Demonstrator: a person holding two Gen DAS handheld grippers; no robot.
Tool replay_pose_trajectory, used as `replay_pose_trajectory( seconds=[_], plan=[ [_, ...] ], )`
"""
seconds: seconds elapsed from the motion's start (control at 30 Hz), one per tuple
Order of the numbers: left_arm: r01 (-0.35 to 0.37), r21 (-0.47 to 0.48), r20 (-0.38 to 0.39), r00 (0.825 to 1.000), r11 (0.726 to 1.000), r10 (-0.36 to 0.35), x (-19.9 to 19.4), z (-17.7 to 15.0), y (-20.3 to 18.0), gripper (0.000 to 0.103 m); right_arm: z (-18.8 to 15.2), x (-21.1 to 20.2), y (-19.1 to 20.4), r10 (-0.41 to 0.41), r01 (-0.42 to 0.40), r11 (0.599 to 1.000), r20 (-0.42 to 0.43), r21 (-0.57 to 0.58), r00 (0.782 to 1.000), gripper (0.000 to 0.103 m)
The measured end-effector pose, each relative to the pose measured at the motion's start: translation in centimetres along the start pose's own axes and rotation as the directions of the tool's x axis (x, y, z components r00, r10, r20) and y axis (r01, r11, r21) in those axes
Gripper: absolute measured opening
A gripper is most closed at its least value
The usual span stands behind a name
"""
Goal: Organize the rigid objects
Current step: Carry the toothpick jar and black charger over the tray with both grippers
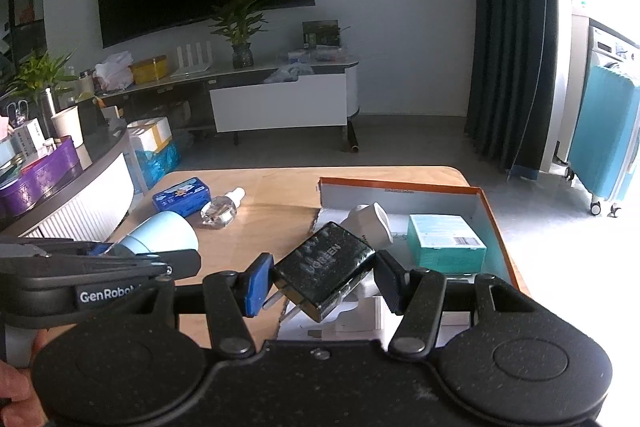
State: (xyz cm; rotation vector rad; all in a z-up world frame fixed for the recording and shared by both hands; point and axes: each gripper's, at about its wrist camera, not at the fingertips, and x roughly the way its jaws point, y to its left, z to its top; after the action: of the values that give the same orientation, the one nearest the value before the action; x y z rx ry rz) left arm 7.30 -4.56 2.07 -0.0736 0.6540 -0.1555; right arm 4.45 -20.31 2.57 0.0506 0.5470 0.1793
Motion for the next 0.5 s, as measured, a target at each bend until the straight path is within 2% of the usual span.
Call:
replay_pose_trajectory(
  seconds=[0.5],
  plan=[
    [0.044,0.046,-0.007,0.999,0.998,-0.044,1.1,0.4,-2.3,0.047,0.2,-0.6,-2.4,-0.051,0.050,0.998,0.015,0.040,0.999,0.067]
  ],
)
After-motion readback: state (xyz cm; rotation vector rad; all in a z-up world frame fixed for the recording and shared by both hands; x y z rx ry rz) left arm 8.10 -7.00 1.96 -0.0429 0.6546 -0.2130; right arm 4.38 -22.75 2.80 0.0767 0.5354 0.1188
